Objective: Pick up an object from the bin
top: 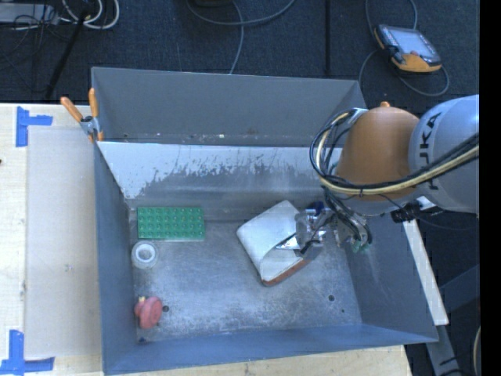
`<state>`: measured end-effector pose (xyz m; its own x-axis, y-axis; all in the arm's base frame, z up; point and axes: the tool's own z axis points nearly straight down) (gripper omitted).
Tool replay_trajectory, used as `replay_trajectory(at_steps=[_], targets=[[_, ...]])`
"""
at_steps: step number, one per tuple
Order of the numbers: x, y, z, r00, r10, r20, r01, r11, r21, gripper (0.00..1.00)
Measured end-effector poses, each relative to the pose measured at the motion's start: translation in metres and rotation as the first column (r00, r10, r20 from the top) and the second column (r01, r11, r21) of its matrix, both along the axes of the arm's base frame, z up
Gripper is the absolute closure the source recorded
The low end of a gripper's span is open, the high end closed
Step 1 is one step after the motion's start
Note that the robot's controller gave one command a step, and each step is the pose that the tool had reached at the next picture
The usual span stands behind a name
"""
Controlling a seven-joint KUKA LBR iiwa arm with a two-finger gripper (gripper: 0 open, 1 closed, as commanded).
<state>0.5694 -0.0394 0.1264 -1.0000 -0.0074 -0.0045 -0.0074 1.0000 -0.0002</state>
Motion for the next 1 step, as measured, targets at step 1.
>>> replay_trajectory(at_steps=[1], targets=[[0.0009,0.0001,0.0450,1.000,0.000,-0.001,0.000,1.000,0.000,1.00]])
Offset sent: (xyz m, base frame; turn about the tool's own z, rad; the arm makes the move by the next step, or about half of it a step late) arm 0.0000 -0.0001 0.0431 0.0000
